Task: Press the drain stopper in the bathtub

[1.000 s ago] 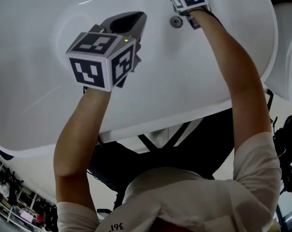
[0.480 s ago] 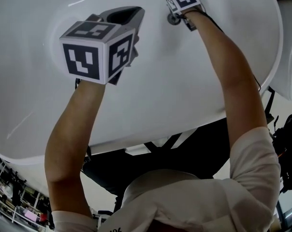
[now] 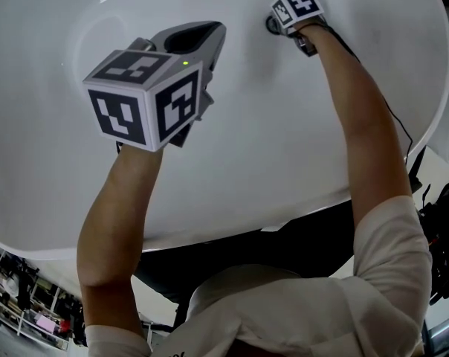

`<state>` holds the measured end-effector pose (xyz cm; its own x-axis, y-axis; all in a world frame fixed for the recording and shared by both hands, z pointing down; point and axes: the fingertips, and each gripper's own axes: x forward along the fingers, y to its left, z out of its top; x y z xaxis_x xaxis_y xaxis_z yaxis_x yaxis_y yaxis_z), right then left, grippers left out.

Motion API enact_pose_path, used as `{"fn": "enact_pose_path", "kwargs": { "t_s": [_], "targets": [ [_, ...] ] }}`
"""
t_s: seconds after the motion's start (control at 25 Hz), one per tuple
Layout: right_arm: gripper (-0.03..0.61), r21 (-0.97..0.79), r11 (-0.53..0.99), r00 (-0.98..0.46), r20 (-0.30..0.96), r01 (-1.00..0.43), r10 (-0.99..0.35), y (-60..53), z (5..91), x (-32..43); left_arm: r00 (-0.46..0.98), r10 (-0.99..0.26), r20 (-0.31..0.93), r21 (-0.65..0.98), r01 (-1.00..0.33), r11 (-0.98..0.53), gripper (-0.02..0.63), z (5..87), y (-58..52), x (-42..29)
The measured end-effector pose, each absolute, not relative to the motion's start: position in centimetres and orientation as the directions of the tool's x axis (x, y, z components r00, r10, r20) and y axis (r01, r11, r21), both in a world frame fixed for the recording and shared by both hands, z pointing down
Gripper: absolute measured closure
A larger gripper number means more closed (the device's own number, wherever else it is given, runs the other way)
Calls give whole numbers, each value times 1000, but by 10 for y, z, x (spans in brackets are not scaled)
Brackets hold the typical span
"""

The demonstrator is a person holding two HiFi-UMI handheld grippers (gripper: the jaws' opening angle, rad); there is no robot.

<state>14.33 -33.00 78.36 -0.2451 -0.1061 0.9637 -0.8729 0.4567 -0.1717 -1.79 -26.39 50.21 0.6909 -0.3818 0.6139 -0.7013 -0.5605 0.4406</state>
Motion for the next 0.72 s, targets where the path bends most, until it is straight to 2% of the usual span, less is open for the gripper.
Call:
{"fn": "enact_pose_path", "kwargs": {
  "t_s": [0.32, 0.72],
  "targets": [
    [564, -142, 438, -192, 979, -888, -70, -317, 804, 156, 724, -312, 615, 457, -650, -607, 607, 497, -248, -5],
    [562, -200, 370, -244, 967, -907, -75, -320, 806, 162, 739, -272, 617, 476, -625, -619, 607, 502, -243, 9]
  ]
}}
